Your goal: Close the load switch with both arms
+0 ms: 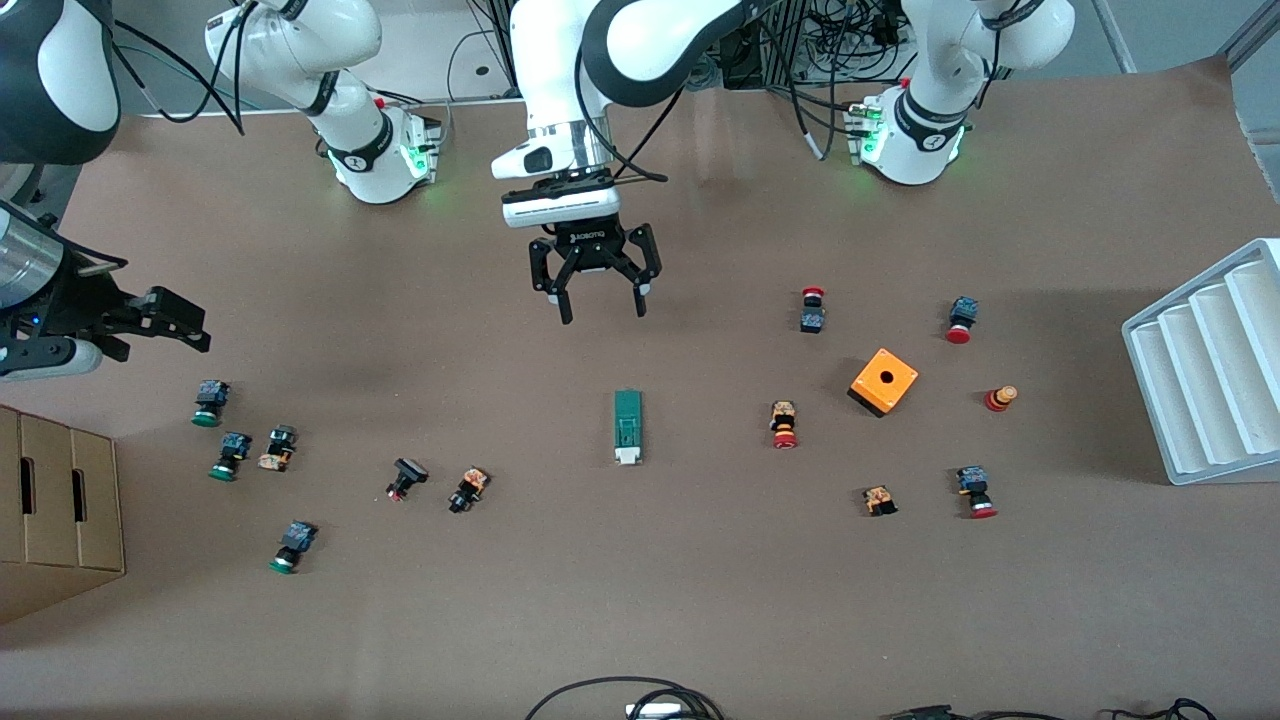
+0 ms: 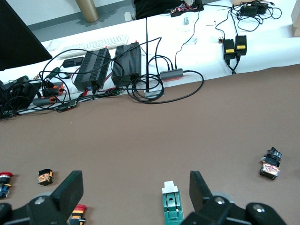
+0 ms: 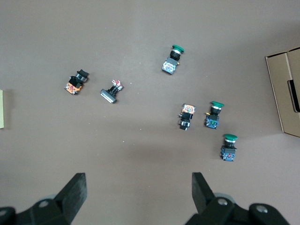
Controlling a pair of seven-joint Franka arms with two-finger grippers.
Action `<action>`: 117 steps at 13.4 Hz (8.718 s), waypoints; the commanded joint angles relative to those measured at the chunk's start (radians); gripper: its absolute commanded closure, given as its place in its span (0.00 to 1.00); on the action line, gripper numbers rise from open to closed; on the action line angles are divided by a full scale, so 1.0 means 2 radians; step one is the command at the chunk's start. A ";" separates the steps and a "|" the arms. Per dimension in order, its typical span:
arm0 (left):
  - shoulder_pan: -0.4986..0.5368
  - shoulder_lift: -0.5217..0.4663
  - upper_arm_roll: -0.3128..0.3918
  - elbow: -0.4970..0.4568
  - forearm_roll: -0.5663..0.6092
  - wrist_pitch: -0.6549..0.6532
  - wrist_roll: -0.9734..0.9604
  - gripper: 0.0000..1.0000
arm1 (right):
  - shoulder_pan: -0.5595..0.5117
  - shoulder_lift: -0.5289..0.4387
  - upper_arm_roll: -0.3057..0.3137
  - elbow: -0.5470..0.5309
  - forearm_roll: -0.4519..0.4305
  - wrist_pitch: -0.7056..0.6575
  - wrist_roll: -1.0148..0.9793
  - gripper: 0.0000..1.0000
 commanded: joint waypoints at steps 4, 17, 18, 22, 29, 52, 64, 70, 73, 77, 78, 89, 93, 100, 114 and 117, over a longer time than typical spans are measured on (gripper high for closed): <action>0.010 -0.007 -0.006 -0.001 -0.010 0.012 0.016 0.00 | 0.004 0.017 -0.004 0.020 -0.011 0.025 -0.007 0.00; 0.054 -0.099 0.036 0.001 -0.194 0.026 0.198 0.00 | 0.002 0.020 -0.004 0.005 -0.006 0.024 -0.006 0.00; 0.054 -0.108 0.050 0.001 -0.213 0.026 0.217 0.00 | 0.002 0.019 -0.004 0.005 -0.005 0.022 -0.006 0.00; 0.065 -0.129 0.088 0.001 -0.290 0.036 0.316 0.00 | 0.005 0.017 -0.002 0.005 -0.005 0.022 -0.006 0.00; 0.162 -0.132 0.049 -0.001 -0.355 0.040 0.368 0.00 | -0.122 0.011 0.136 0.004 -0.005 0.012 -0.008 0.00; 0.246 -0.152 0.192 -0.004 -0.580 -0.075 0.491 0.00 | -0.084 0.012 0.096 0.005 -0.005 0.011 -0.007 0.00; 0.312 -0.175 0.286 -0.013 -0.583 -0.172 0.607 0.00 | -0.083 0.011 0.097 0.005 -0.005 0.011 -0.007 0.00; 0.337 -0.168 0.256 -0.005 -0.579 -0.173 0.605 0.00 | -0.082 0.010 0.098 0.007 -0.005 0.010 -0.007 0.00; 0.336 -0.167 0.256 -0.005 -0.577 -0.180 0.604 0.00 | -0.082 0.011 0.098 0.007 -0.005 0.011 -0.007 0.00; 0.336 -0.159 0.256 -0.010 -0.578 -0.202 0.607 0.00 | -0.083 0.012 0.098 0.007 -0.005 0.019 -0.007 0.00; 0.336 -0.154 0.256 -0.003 -0.576 -0.200 0.610 0.00 | -0.083 0.013 0.098 0.007 -0.005 0.019 -0.007 0.00; 0.336 -0.178 0.256 -0.007 -0.572 -0.208 0.678 0.00 | -0.084 0.014 0.097 0.007 -0.004 0.019 -0.007 0.00; 0.333 -0.204 0.254 -0.045 -0.550 -0.197 0.677 0.00 | -0.084 0.015 0.097 0.007 -0.004 0.019 -0.007 0.00; 0.333 -0.203 0.254 -0.044 -0.556 -0.192 0.677 0.00 | -0.085 0.015 0.096 0.009 -0.004 0.021 -0.006 0.00; 0.333 -0.201 0.254 -0.042 -0.556 -0.186 0.677 0.00 | -0.084 0.015 0.096 0.007 -0.004 0.027 -0.007 0.00; 0.334 -0.201 0.254 -0.042 -0.556 -0.186 0.677 0.00 | -0.084 0.015 0.096 0.007 -0.004 0.027 -0.007 0.00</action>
